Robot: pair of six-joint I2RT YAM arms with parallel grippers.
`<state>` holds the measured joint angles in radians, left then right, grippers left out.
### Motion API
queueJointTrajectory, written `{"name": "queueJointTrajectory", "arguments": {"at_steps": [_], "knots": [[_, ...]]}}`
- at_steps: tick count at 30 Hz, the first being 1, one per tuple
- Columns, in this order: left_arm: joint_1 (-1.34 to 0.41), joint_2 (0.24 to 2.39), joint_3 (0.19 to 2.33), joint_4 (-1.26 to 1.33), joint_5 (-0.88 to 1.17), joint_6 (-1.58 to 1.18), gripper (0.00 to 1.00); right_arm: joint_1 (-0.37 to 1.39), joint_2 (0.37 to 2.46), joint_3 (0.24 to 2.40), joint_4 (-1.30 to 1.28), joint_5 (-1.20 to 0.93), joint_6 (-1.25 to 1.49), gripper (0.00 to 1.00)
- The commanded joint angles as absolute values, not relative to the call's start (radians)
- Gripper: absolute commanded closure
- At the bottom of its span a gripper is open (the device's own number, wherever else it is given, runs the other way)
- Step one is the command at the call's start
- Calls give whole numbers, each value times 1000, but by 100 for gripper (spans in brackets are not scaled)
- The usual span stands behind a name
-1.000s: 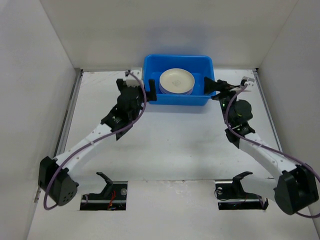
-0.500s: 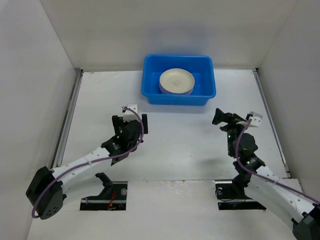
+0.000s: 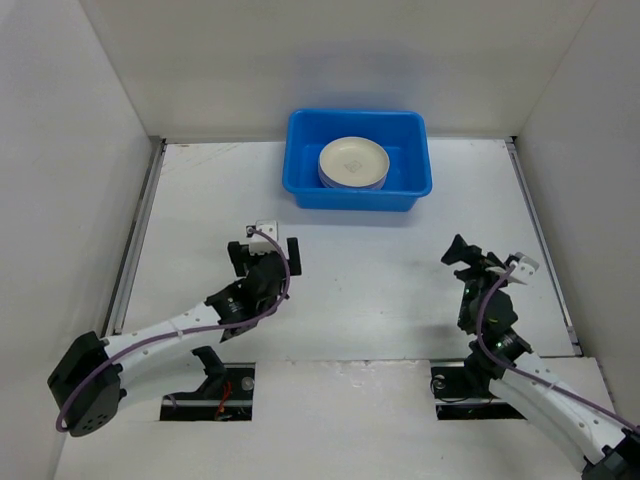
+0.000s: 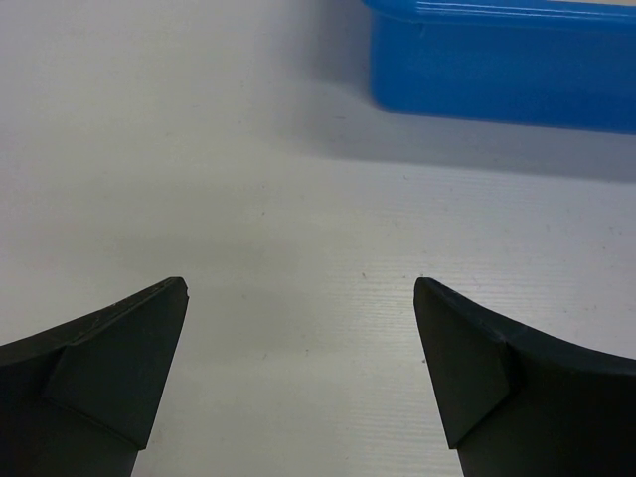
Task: Place the plates into the plastic bin on the countertop
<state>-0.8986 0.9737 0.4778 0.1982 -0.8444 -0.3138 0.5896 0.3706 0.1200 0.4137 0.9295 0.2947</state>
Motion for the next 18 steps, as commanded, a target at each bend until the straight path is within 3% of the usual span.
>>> {"name": "queueJointTrajectory", "arguments": {"at_steps": [1, 11, 18], "knots": [[-915, 975, 448, 313, -890, -331, 0, 573, 400, 107, 471, 954, 302, 0], [-955, 1152, 452, 422, -986, -322, 0, 556, 426, 107, 485, 939, 302, 0], [-967, 1149, 448, 430, -999, -316, 0, 553, 443, 109, 492, 934, 301, 0]]}}
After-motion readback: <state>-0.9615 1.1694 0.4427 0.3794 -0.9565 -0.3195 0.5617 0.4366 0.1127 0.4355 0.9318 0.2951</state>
